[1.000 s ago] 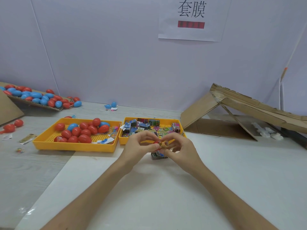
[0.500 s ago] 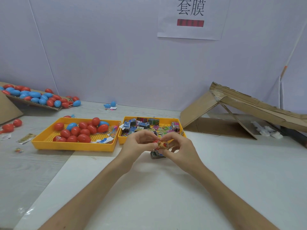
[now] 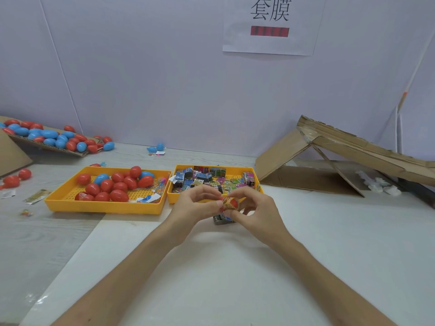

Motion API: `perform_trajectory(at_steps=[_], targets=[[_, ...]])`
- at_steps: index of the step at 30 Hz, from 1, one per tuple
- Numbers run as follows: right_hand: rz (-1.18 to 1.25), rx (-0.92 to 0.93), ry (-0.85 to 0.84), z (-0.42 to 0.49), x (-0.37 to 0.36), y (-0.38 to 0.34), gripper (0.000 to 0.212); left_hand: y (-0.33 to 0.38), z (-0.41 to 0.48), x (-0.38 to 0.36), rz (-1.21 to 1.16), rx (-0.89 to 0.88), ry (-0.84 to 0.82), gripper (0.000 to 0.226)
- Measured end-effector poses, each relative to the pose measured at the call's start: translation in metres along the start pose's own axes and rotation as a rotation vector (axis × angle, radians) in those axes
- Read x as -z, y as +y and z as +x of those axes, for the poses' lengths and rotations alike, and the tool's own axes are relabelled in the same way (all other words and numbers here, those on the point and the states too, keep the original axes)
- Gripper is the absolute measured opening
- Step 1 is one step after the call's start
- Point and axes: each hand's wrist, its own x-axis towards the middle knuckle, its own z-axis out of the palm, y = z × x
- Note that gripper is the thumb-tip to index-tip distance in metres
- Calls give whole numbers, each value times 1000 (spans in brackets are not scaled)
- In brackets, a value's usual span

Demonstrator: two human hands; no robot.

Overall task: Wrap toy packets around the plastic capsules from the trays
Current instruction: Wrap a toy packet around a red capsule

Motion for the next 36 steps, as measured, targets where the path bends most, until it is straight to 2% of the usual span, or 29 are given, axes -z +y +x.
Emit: perform_trajectory(at_steps=[4,9,15,21,27,36], targets=[[-34,41,-6,0,0,-1,35,1,0,-1,-68,39,-55,28],[-123,80,-28,-1,-1,2,30,-1,0,-3,155,2,-48,26],[-152,109,-28,0,-1,2,28,-1,0,-5,171,-45,-22,43],[-150,126,-41,-1,-1,2,30,-4,2,-6,195,-31,-36,30],[-146,134,-49,0,-2,2,31,-5,2,-3,181,-40,-39,26],[-152,151,-46,0,-2,3,30,-3,1,-3,116,-23,-73,41]])
